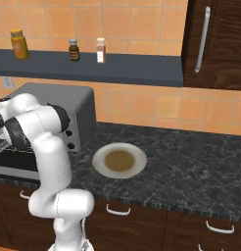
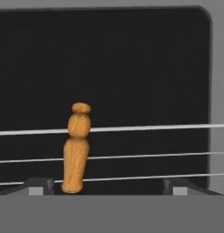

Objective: Pick up the kebab skewer and baguette bread, and place them inside the toaster oven. Close the toaster oven door and start by setting the timer.

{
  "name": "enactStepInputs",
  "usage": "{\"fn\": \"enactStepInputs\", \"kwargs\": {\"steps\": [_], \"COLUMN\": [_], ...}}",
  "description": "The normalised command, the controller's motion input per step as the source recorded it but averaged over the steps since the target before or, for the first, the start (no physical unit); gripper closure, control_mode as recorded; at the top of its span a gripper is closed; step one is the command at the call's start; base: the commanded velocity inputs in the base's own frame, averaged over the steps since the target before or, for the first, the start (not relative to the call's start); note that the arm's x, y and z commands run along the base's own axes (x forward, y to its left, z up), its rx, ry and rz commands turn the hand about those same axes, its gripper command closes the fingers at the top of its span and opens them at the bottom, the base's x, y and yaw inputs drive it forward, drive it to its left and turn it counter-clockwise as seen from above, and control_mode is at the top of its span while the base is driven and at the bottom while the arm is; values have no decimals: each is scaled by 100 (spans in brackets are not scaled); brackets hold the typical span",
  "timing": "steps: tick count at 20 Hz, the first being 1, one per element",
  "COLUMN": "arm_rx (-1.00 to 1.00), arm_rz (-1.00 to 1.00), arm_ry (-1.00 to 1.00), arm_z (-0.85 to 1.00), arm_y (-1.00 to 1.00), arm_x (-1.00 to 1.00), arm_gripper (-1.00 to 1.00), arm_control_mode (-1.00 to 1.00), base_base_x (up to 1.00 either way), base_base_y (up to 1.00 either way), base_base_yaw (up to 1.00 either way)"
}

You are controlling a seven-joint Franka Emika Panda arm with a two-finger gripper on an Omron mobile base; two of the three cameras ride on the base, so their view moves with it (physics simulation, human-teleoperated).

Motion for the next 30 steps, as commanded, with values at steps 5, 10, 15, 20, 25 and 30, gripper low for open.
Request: {"fn": "enactStepInputs", "kwargs": {"steps": [5, 10, 15, 20, 25, 30], "arm_rx": [0, 0, 4, 6, 0, 3], "arm_rz": [0, 0, -13, 4, 24, -14], "arm_ry": [0, -3, -1, 0, 0, -2], "arm_z": [6, 47, 34, 30, 13, 3], "arm_y": [-6, -26, -29, -60, -62, -31], "arm_x": [-37, -47, -88, -96, -92, -62], "arm_gripper": [-100, -100, -100, -100, -100, -100], "arm_control_mode": [-100, -100, -100, -100, -100, -100], "base_base_x": [0, 0, 0, 0, 0, 0], "base_base_y": [0, 0, 0, 0, 0, 0], "base_base_yaw": [0, 0, 0, 0, 0, 0]}}
